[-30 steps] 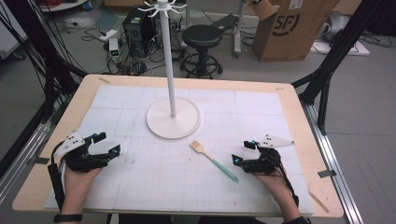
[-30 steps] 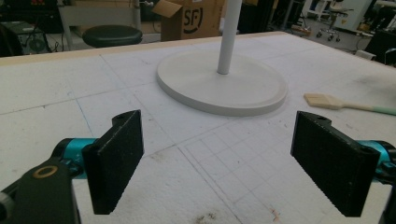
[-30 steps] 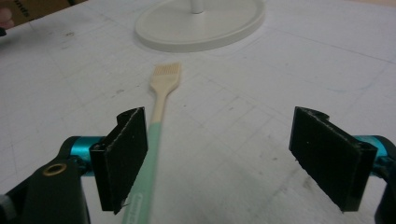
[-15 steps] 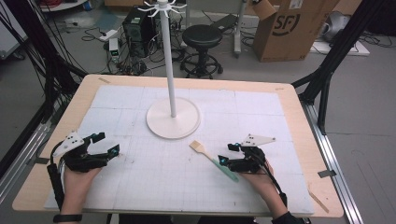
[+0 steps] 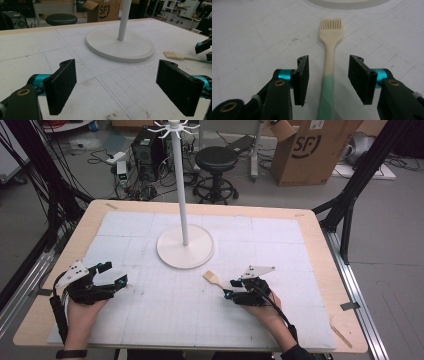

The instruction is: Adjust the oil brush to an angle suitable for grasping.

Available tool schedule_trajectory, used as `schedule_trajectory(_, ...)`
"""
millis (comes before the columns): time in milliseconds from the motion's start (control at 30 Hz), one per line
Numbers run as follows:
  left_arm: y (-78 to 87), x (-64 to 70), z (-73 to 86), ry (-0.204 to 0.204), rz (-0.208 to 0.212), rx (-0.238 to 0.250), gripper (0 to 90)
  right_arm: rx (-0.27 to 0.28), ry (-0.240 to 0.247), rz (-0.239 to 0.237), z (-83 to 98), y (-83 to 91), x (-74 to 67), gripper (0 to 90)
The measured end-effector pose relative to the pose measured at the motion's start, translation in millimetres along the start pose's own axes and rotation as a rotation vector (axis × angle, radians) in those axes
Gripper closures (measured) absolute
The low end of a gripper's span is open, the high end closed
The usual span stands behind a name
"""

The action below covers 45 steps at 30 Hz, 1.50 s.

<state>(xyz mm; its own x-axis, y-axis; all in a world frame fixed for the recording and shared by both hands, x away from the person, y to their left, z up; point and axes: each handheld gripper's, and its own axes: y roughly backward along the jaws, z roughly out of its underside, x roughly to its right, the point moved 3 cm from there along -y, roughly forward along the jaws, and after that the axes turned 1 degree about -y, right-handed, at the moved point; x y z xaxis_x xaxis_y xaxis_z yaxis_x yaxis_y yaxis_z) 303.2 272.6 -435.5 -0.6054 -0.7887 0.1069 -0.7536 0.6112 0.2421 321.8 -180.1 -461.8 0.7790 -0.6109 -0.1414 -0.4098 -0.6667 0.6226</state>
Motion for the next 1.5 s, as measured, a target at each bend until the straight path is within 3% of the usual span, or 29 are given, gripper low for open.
schedule_trajectory(133, -0.1, 0.1, 0.0, 0.000, 0.000, 0.000, 17.3, -0.034, 0.015, 0.014, 0.8, -5.1, -1.3, 57.8)
schedule_trajectory(167, -0.1, 0.2, 0.0, -0.002, 0.000, -0.001, 17.3, -0.048, 0.025, 0.024, 1.6, -6.4, -2.6, 63.6)
schedule_trajectory(233, -0.2, 0.3, -0.1, -0.002, 0.000, 0.000, 17.3, -0.052, 0.043, 0.050, 1.4, -6.3, -3.0, 68.2)
schedule_trajectory(367, -0.6, 0.9, -0.1, -0.003, -0.001, 0.001, 17.3, -0.054, 0.035, 0.061, 1.3, -6.4, -2.1, 71.1)
schedule_trajectory(433, -0.8, 1.0, -0.1, -0.001, -0.001, 0.002, 17.3, -0.060, 0.059, 0.084, 0.9, -7.1, -5.8, 73.3)
schedule_trajectory(467, -1.0, 0.7, 0.1, -0.002, -0.002, -0.001, 17.3, -0.067, 0.076, 0.086, 0.8, -7.3, -9.3, 78.8)
schedule_trajectory(567, -1.4, 0.9, 0.4, -0.004, 0.002, -0.005, 17.3, -0.072, 0.087, 0.103, 0.2, -7.9, -11.6, 79.9)
schedule_trajectory(833, 0.3, 0.7, -0.4, -0.003, -0.001, -0.001, 17.3, -0.081, 0.068, 0.092, -0.7, -7.3, -10.0, 82.2)
schedule_trajectory(933, 0.4, 0.4, -0.5, -0.001, -0.002, 0.003, 17.3, -0.077, 0.072, 0.074, -1.1, -6.9, -8.3, 82.4)
schedule_trajectory(1033, 0.7, 0.0, -0.8, 0.000, -0.002, 0.005, 17.3, -0.042, 0.082, 0.014, -4.6, -6.1, -10.8, 82.4)
schedule_trajectory(1067, 0.7, 0.0, -0.8, 0.000, -0.002, 0.005, 17.3, -0.042, 0.082, 0.014, -4.6, -6.1, -10.8, 82.4)
schedule_trajectory(1300, 3.9, -0.1, -3.3, 0.005, -0.002, 0.023, 17.3, -0.013, 0.153, -0.069, -19.0, -11.7, -19.9, 82.4)
schedule_trajectory(1500, 6.3, 1.8, -8.1, -0.006, 0.009, 0.035, 17.3, -0.029, 0.221, -0.163, -39.2, -26.8, -33.7, 82.4)
